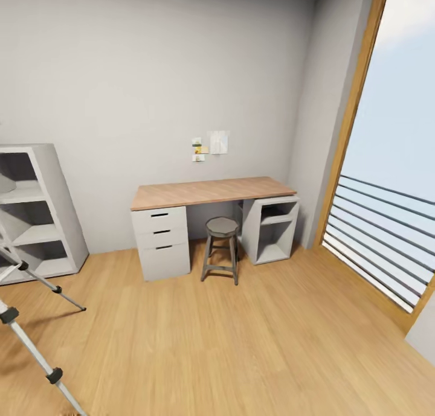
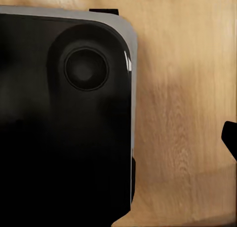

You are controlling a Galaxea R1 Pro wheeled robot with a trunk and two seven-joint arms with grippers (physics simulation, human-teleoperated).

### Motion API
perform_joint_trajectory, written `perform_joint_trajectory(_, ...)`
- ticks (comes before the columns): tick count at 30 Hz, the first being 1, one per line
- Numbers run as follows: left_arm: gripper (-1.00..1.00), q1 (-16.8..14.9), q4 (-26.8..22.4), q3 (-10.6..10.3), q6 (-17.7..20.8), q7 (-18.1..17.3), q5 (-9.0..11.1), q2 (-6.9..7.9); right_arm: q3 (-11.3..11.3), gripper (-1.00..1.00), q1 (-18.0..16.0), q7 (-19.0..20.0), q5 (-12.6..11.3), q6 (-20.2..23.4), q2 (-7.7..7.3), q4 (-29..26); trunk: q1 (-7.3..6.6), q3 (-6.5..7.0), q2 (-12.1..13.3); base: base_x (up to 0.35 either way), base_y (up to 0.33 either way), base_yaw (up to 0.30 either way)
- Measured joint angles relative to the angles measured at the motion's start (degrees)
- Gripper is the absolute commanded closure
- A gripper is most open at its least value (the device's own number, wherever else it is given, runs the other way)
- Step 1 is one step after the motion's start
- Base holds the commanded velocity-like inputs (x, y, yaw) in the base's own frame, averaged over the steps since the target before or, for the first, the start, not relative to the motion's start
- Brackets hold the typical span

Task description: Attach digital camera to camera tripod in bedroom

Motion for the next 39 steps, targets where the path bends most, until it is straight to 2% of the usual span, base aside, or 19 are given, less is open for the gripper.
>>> perform_joint_trajectory(7, -1.0, 0.0, 0.0, 0.0, 0.0, 0.0, 0.0, -0.02, 0.0, -1.0, 0.0, 0.0, 0.0, -2.2, 0.0, 0.1, 0.0, 0.0, 0.0, 0.0, 0.0, 0.241)
perform_joint_trajectory(8, -1.0, 0.0, 0.0, 0.0, 0.0, 0.0, 0.0, 0.05, 0.0, -1.0, 0.0, 0.0, 0.0, -4.1, 0.0, 0.1, 0.0, 0.0, 0.0, 0.0, 0.0, 0.278)
perform_joint_trajectory(39, -1.0, 0.0, -0.2, 0.1, 0.2, 0.1, 0.0, 0.08, 0.1, -1.0, 0.0, 0.0, 0.0, -4.1, 0.01, 0.4, 0.0, 0.0, 0.0, 0.0, 0.0, 0.28)
